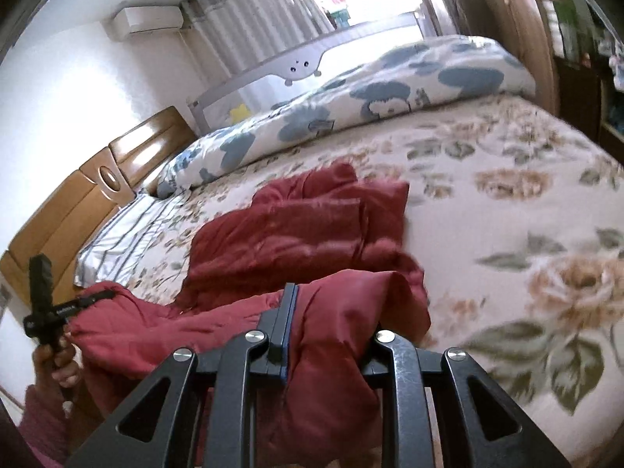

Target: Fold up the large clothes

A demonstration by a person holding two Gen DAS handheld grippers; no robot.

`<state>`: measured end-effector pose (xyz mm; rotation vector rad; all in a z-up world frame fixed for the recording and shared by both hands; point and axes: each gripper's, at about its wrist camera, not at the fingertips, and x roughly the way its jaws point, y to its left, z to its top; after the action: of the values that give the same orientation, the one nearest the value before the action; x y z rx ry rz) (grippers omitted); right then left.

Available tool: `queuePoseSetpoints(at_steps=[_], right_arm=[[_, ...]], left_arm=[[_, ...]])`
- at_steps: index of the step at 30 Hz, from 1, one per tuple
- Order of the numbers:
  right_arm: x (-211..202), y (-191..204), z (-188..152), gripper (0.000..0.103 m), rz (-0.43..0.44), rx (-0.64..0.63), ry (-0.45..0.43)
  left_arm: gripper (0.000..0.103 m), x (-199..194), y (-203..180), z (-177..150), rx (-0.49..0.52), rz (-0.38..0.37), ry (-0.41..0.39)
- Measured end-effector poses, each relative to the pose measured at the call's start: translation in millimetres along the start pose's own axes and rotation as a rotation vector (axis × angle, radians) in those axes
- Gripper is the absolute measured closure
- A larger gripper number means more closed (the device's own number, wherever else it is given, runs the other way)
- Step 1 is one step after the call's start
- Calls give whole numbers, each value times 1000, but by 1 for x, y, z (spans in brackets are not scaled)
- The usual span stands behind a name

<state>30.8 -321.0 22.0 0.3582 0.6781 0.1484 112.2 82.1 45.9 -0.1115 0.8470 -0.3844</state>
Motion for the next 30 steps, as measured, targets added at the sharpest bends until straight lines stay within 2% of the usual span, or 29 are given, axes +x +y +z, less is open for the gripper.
queuePoseSetpoints(at_steps=[11, 20, 26, 30], right_arm=[[37, -9, 39, 81, -14, 15, -25], [83, -24, 81, 80, -15, 87, -47], [122, -41, 101, 79, -58, 165, -48], [149, -50, 109, 79, -91, 195, -29]], left_arm=[[87, 27, 2, 38, -29, 19, -18], [83, 63, 11, 81, -86, 38, -36], [82, 102, 18, 102, -103, 100, -37], [82, 127, 22, 113, -109, 127, -10]])
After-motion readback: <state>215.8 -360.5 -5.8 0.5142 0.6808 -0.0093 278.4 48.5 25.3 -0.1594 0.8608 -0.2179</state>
